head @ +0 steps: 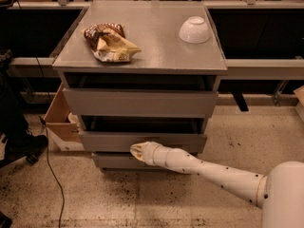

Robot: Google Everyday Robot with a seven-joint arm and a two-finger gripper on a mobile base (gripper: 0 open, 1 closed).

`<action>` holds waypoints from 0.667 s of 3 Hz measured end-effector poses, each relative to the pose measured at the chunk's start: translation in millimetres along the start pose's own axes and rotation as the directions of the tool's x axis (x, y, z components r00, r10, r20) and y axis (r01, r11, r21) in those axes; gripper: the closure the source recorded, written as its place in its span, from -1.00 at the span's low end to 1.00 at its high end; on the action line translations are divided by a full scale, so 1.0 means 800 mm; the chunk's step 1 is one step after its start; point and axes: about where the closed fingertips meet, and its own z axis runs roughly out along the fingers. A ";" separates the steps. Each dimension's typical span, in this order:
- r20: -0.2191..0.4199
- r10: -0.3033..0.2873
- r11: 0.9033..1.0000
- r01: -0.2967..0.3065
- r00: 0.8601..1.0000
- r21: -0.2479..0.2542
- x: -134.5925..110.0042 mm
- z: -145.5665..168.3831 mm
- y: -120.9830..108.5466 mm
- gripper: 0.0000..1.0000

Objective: Close middle drawer

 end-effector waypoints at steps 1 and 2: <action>-0.016 0.001 0.999 -0.001 1.000 0.034 0.009 0.008 -0.019 1.00; -0.020 0.008 0.996 -0.006 1.000 0.092 0.010 0.020 -0.045 1.00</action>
Offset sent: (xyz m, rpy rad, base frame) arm 0.0506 0.0020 0.0214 0.0543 -0.0758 -0.0991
